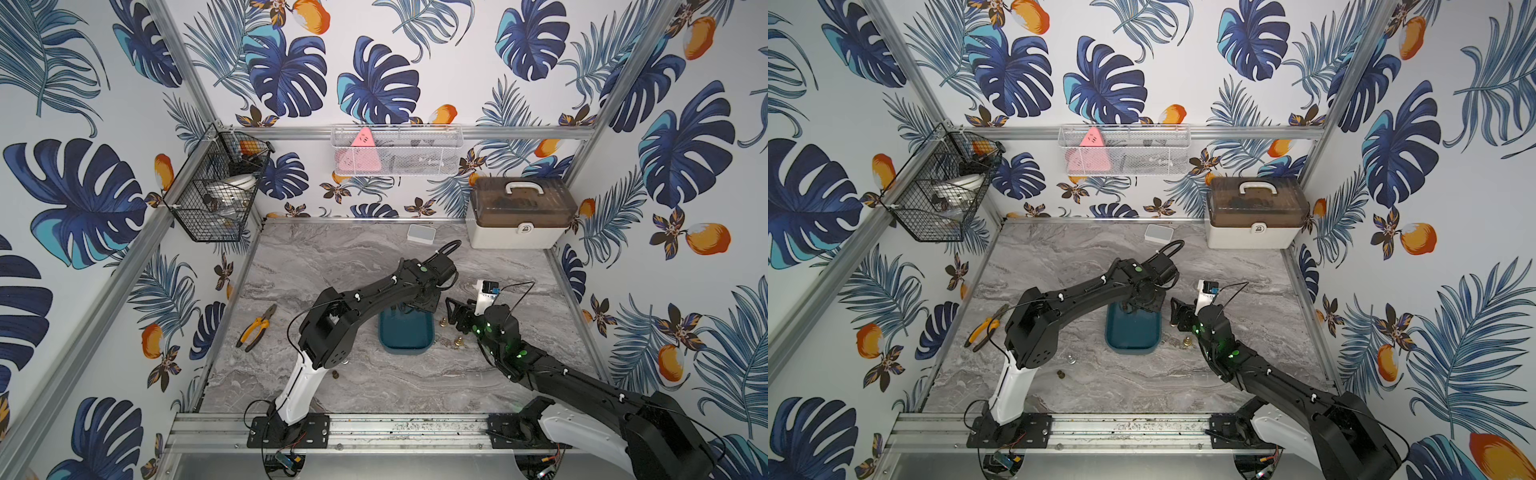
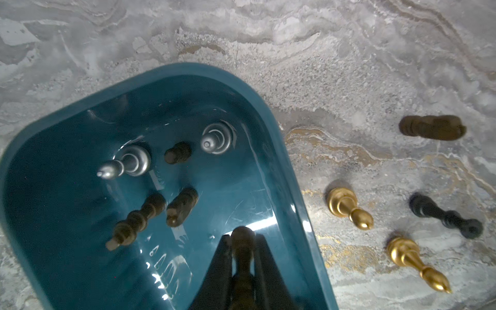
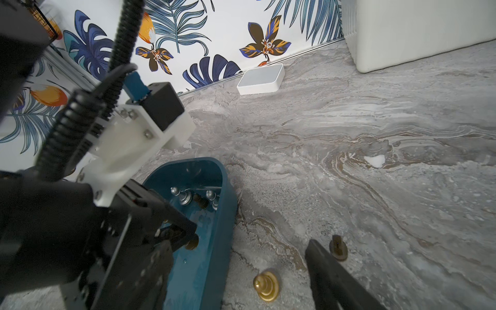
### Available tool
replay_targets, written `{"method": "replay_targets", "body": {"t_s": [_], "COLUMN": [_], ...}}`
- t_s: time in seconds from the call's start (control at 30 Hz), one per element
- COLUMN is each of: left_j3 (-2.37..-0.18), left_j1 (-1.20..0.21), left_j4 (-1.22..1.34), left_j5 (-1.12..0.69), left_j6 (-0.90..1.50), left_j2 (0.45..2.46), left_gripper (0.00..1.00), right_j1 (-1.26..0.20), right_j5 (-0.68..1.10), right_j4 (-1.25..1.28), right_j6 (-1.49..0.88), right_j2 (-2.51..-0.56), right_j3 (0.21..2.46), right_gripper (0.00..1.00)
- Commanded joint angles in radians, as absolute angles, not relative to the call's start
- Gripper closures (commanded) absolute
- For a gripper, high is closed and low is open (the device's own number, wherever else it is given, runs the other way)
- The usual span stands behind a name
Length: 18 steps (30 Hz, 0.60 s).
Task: Put the chess pieces into the storage box
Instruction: Place the chess piece in the storage box.
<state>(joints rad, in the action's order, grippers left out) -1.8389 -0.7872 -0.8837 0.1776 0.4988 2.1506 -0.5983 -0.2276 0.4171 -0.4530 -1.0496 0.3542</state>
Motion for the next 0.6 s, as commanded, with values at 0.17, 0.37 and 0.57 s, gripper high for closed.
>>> {"method": "replay_targets", "body": {"t_s": [0.17, 0.37, 0.57], "left_j3": [-1.862, -1.879, -1.878], "left_j1": [-0.753, -0.749, -0.745], "left_j4": [-0.876, -0.875, -0.862], "left_j5": [0.163, 0.158, 0.167], "left_j6": [0.490, 0.483, 0.480], "left_j2": [2.205, 2.241, 2.255], "left_gripper": [0.87, 0.87, 0.87], "right_j1": [-0.597, -0.598, -0.598], "right_j5": [-0.213, -0.211, -0.208], "right_j4": [0.433, 0.433, 0.437], "right_j6": [-0.454, -0.452, -0.454], "right_j2": [-1.052, -1.057, -1.061], "right_j3": [0.362, 0.362, 0.364], "right_gripper": [0.20, 0.20, 0.20]}}
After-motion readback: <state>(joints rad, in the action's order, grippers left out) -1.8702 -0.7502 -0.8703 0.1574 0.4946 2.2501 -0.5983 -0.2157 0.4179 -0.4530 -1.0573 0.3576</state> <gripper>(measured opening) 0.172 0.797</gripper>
